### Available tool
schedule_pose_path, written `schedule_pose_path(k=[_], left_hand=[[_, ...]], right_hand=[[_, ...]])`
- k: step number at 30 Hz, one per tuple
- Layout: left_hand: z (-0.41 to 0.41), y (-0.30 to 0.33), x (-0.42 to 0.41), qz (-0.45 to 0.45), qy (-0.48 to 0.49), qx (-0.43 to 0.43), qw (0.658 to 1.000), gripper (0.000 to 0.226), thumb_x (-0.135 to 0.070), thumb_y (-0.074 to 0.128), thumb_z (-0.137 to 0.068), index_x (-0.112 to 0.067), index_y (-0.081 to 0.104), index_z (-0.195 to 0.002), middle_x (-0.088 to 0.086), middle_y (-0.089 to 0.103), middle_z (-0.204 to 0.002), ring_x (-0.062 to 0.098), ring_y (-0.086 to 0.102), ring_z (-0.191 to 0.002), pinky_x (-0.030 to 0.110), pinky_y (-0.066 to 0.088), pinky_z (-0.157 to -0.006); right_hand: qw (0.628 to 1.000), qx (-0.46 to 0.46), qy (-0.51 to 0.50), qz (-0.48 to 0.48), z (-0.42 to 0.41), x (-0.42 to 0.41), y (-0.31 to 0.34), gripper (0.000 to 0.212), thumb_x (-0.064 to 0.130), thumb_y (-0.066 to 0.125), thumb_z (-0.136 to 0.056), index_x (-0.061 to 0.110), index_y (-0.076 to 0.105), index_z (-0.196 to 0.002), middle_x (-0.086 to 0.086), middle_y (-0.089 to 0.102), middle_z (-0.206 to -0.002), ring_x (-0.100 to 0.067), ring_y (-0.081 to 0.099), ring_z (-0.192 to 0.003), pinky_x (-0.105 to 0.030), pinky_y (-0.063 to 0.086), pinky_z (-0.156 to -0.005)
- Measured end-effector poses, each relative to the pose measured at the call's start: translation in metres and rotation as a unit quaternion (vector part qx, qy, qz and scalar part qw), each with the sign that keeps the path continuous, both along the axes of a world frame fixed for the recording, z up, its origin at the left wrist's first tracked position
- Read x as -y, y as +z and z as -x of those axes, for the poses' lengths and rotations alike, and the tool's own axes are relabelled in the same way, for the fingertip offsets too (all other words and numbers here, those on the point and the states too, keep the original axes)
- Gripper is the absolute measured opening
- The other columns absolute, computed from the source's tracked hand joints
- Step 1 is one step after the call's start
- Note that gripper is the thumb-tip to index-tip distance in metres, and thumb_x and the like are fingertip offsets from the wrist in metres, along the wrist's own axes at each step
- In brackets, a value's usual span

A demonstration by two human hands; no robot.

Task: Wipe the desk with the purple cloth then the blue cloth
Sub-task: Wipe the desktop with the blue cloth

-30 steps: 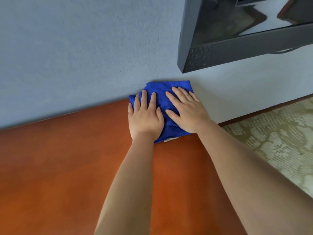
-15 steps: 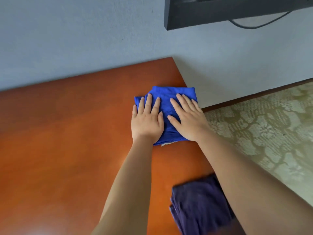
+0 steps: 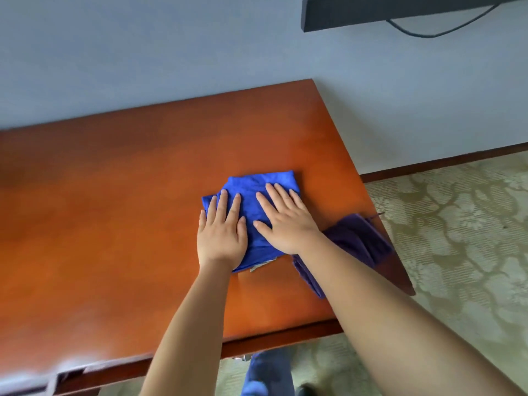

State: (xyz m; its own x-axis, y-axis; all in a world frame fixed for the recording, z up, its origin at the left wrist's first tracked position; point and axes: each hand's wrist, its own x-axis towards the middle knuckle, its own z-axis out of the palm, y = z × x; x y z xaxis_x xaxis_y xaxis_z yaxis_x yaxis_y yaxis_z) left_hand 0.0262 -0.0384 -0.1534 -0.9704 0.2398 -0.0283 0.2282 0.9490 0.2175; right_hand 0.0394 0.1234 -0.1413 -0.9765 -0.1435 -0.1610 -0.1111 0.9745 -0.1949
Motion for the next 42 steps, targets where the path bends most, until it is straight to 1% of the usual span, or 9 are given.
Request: schedule_pose_path(k=[5,11,16,19,22,27,29,33,42], left_hand=[[-0.01,0.0,0.024,-0.006,0.047,-0.009,0.999,0.074,-0.05,-0.005,-0.085,-0.029,0.015,-0.153,-0.001,0.006,-0.162,0.018,0.001,-0.149,0.038,0.002,-0.119],[-0.027,-0.004,0.063,-0.004,0.082,-0.011,0.997,0.072,-0.048,-0.002,-0.087,-0.027,0.017,-0.153,0.0,0.008,-0.162,0.019,0.003,-0.149,0.038,0.003,-0.119],[-0.055,-0.001,0.073,0.012,0.047,0.003,0.999,0.069,-0.047,0.002,-0.09,-0.024,0.022,-0.152,0.003,0.012,-0.161,0.023,0.006,-0.149,0.042,0.006,-0.119],[-0.072,0.001,0.067,0.017,0.015,0.013,1.0,0.069,-0.046,0.002,-0.09,-0.023,0.022,-0.152,0.004,0.013,-0.161,0.024,0.007,-0.149,0.042,0.006,-0.119],[-0.085,0.004,0.053,0.016,-0.006,0.02,1.0,0.068,-0.045,0.005,-0.091,-0.022,0.025,-0.151,0.005,0.016,-0.16,0.026,0.01,-0.148,0.044,0.008,-0.118],[-0.097,0.006,0.025,0.025,-0.034,0.03,0.999,0.064,-0.043,0.01,-0.093,-0.021,0.029,-0.15,0.007,0.021,-0.159,0.03,0.016,-0.147,0.047,0.012,-0.117],[-0.1,0.008,0.017,0.033,-0.051,0.033,0.998,0.066,-0.044,0.007,-0.092,-0.022,0.026,-0.151,0.006,0.017,-0.16,0.029,0.013,-0.147,0.047,0.011,-0.117],[-0.102,0.009,0.015,0.041,-0.078,0.044,0.995,0.071,-0.047,-0.007,-0.088,-0.027,0.008,-0.154,0.0,-0.002,-0.162,0.023,-0.005,-0.149,0.041,-0.002,-0.12],[-0.081,0.008,0.09,0.017,-0.027,0.023,0.999,0.065,-0.043,0.005,-0.093,-0.022,0.022,-0.152,0.003,0.013,-0.16,0.024,0.011,-0.148,0.04,0.006,-0.119]], right_hand=[[0.999,0.003,0.038,-0.014,0.007,0.026,0.001,0.067,0.055,0.021,-0.099,0.024,-0.001,-0.154,-0.002,-0.011,-0.161,-0.016,-0.013,-0.147,-0.037,-0.011,-0.119],[0.998,-0.023,0.049,0.009,-0.004,0.068,-0.006,0.065,0.053,0.023,-0.099,0.024,0.004,-0.154,-0.001,-0.006,-0.162,-0.016,-0.009,-0.148,-0.037,-0.01,-0.119],[0.998,-0.047,0.0,0.045,-0.051,0.084,-0.009,0.078,0.057,0.002,-0.086,0.021,0.015,-0.154,-0.004,0.004,-0.162,-0.018,-0.001,-0.149,-0.036,-0.009,-0.118],[0.998,-0.048,-0.02,0.044,-0.075,0.075,-0.01,0.074,0.056,0.011,-0.09,0.019,0.022,-0.152,-0.006,0.01,-0.161,-0.02,0.007,-0.149,-0.036,-0.007,-0.119],[0.997,-0.038,-0.05,0.035,-0.094,0.062,-0.009,0.068,0.054,0.026,-0.092,0.016,0.038,-0.147,-0.009,0.028,-0.156,-0.023,0.026,-0.144,-0.037,0.005,-0.117],[0.995,-0.071,-0.07,0.017,-0.113,0.036,-0.011,0.065,0.052,0.032,-0.091,0.013,0.048,-0.14,-0.012,0.04,-0.149,-0.026,0.039,-0.138,-0.038,0.016,-0.112],[0.993,-0.085,-0.079,0.008,-0.119,0.028,-0.015,0.065,0.051,0.033,-0.091,0.012,0.048,-0.14,-0.013,0.042,-0.148,-0.027,0.04,-0.137,-0.038,0.016,-0.112],[0.991,-0.094,-0.092,0.002,-0.126,0.025,-0.02,0.066,0.051,0.031,-0.091,0.01,0.047,-0.14,-0.016,0.04,-0.149,-0.03,0.037,-0.138,-0.04,0.018,-0.113],[0.994,-0.088,-0.051,0.03,-0.091,0.097,-0.016,0.068,0.051,0.029,-0.09,0.009,0.045,-0.142,-0.017,0.037,-0.15,-0.03,0.034,-0.14,-0.04,0.018,-0.116]])
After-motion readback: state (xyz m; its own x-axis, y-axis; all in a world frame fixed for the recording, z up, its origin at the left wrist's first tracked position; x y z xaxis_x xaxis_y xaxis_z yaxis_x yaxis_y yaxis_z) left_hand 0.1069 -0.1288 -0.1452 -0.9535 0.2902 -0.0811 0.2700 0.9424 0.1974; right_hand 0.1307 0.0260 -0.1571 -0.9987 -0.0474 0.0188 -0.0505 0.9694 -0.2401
